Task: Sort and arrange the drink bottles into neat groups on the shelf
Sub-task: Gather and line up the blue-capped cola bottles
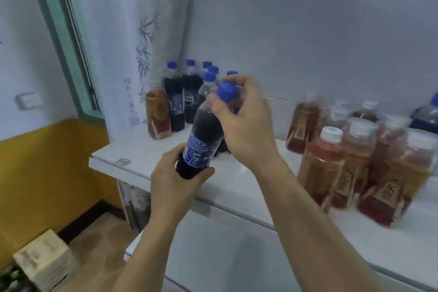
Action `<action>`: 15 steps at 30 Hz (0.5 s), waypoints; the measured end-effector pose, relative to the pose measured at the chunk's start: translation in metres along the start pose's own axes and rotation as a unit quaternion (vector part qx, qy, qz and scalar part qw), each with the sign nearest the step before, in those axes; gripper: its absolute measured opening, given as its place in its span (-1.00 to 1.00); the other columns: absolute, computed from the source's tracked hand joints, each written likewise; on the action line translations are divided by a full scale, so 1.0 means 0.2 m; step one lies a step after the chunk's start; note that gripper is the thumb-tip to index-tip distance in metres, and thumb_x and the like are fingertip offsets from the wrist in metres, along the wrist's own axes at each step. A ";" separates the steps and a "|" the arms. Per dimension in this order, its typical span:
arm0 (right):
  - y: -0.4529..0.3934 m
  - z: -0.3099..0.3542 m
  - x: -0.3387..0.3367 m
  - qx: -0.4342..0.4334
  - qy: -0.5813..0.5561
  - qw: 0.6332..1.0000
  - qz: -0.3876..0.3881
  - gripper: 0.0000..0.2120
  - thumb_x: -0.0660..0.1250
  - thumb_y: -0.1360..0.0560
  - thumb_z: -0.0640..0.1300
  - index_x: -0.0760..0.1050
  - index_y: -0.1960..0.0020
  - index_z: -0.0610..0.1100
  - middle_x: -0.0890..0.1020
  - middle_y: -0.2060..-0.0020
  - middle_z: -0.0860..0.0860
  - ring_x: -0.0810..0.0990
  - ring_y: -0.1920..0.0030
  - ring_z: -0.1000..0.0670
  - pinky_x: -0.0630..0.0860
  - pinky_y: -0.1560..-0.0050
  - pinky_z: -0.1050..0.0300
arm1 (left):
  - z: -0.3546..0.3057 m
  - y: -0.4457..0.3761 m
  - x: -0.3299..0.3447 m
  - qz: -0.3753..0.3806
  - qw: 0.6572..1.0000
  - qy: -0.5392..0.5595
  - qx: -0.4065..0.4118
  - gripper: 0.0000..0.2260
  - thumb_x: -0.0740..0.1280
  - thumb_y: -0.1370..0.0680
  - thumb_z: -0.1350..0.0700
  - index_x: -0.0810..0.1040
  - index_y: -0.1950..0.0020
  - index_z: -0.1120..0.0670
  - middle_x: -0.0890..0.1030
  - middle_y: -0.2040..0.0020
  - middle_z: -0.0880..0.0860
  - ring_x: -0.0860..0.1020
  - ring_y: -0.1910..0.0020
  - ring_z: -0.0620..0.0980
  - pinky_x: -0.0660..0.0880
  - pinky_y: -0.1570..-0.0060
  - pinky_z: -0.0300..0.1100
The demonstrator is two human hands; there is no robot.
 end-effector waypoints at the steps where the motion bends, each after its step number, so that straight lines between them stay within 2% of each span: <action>1: -0.07 -0.03 0.10 -0.006 0.034 0.999 0.009 -0.73 0.46 -0.55 -0.05 0.42 -0.16 0.07 0.61 -0.03 0.10 0.61 0.04 0.18 0.51 -0.01 0.38 | 0.06 -0.08 0.00 0.019 1.000 -0.006 -0.010 -0.40 0.64 -0.34 -0.08 0.52 -0.33 -0.15 0.61 -0.12 -0.18 0.57 -0.05 -0.14 0.51 -0.06 -0.21; 3: -0.19 -0.10 0.28 -0.013 0.104 0.994 0.010 -0.69 0.48 -0.53 0.00 0.49 -0.21 0.02 0.59 0.01 0.14 0.58 0.07 0.18 0.55 -0.11 0.25 | 0.17 -0.22 -0.01 0.043 0.999 -0.019 -0.017 -0.40 0.63 -0.35 -0.10 0.54 -0.34 -0.09 0.63 -0.11 -0.15 0.57 -0.03 -0.12 0.47 -0.06 -0.21; 6: -0.31 -0.16 0.44 -0.027 0.179 0.983 -0.030 -0.58 0.49 -0.50 0.10 0.57 -0.29 -0.04 0.67 -0.06 0.07 0.62 -0.03 0.08 0.60 -0.22 0.02 | 0.28 -0.39 -0.02 0.065 0.998 -0.017 -0.015 -0.42 0.62 -0.36 -0.09 0.54 -0.33 -0.08 0.63 -0.10 -0.15 0.56 -0.02 -0.12 0.44 -0.05 -0.23; 9: -0.37 -0.21 0.55 -0.045 0.211 0.975 -0.052 -0.54 0.48 -0.50 0.10 0.56 -0.33 -0.05 0.68 -0.13 0.03 0.63 -0.09 0.02 0.58 -0.24 -0.06 | 0.33 -0.50 -0.02 0.104 0.994 -0.019 -0.007 -0.42 0.61 -0.38 -0.08 0.51 -0.35 -0.06 0.55 -0.07 -0.19 0.52 -0.01 -0.15 0.41 -0.03 -0.25; 12: -0.40 -0.28 0.63 -0.037 0.224 0.972 -0.055 -0.53 0.45 -0.54 0.02 0.48 -0.42 -0.01 0.64 -0.20 0.05 0.59 -0.19 0.03 0.55 -0.31 -0.01 | 0.36 -0.58 0.00 0.129 0.992 -0.013 -0.003 -0.46 0.61 -0.38 -0.08 0.51 -0.29 -0.07 0.62 -0.10 -0.13 0.56 -0.02 -0.10 0.42 0.02 -0.23; 15: -0.36 -0.34 0.64 -0.027 0.204 0.978 -0.039 -0.39 0.46 -0.54 -0.14 0.34 -0.53 0.02 0.51 -0.40 0.06 0.46 -0.39 0.06 0.31 -0.40 0.26 | 0.38 -0.60 0.01 0.150 0.989 -0.012 -0.004 -0.50 0.59 -0.41 -0.08 0.48 -0.26 -0.10 0.65 -0.16 -0.09 0.61 -0.12 -0.02 0.43 0.02 -0.23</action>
Point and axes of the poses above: each hand's wrist, its own y-axis away from the middle knuckle, its own x-axis out of the palm, z = x × y, the point moved 1 cm from there along -y, towards the middle knuckle
